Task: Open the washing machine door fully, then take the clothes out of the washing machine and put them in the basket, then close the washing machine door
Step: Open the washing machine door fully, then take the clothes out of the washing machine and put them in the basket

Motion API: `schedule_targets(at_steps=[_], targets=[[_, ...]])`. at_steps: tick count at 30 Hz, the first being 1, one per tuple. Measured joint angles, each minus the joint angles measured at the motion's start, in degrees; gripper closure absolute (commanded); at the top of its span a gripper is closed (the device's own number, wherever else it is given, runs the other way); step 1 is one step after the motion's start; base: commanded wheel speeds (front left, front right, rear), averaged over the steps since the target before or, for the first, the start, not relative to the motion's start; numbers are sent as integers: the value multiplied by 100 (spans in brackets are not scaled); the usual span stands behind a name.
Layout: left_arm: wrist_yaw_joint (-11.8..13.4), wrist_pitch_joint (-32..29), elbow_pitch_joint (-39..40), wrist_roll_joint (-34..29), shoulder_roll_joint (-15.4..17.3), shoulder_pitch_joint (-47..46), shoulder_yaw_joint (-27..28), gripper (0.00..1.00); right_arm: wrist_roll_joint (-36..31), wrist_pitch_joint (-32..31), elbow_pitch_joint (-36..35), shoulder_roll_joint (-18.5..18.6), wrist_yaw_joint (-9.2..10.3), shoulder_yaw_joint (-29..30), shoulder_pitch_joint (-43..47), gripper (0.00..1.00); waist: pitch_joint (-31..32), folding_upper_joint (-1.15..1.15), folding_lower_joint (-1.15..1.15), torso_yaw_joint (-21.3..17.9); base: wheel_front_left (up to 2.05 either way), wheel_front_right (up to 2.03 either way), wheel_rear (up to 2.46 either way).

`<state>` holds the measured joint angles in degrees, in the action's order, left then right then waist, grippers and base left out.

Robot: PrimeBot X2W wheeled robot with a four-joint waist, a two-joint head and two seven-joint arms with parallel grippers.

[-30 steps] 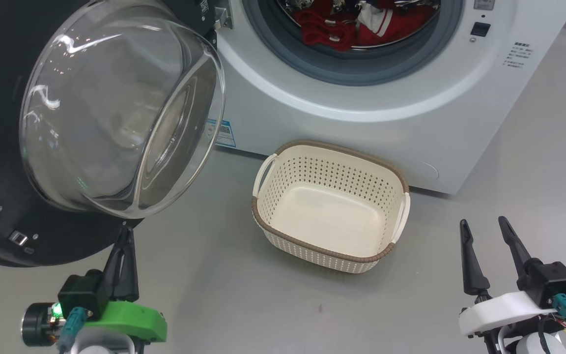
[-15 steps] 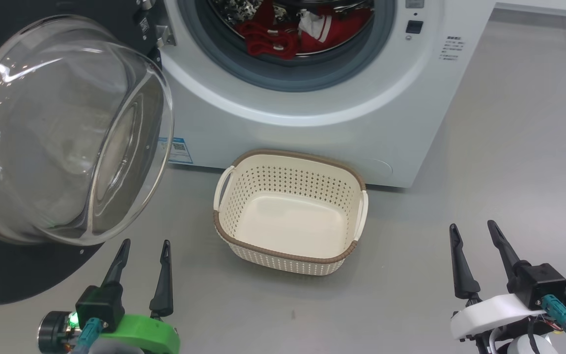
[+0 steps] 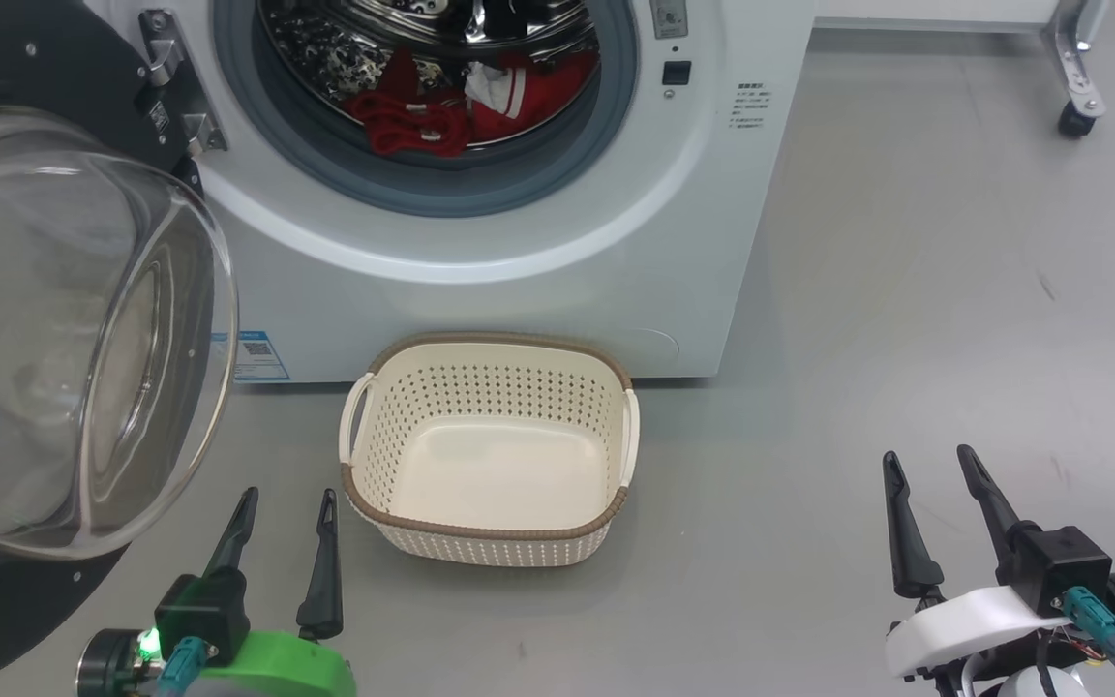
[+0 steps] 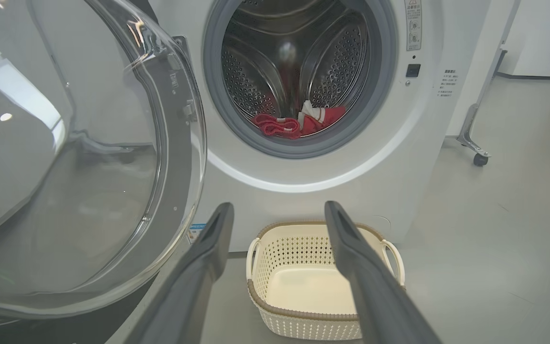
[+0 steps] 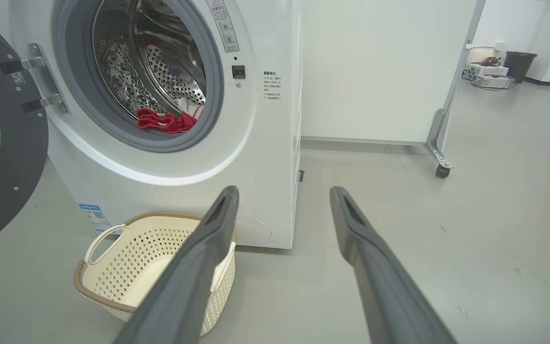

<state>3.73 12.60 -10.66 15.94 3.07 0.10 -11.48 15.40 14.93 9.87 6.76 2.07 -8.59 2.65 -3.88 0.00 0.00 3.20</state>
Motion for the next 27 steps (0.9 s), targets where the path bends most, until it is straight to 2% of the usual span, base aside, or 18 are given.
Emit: schedule_targets(at_steps=[11,27], targets=[[0,-145,4,-25,4,115,-59,0,0,0,-23,-5,10,103,150,0,176,0,0,-383,0,0,0],[0,-245,19,-41,9,115,-145,0,0,0,-119,-20,15,196,261,0,214,0,0,-493,0,0,0]])
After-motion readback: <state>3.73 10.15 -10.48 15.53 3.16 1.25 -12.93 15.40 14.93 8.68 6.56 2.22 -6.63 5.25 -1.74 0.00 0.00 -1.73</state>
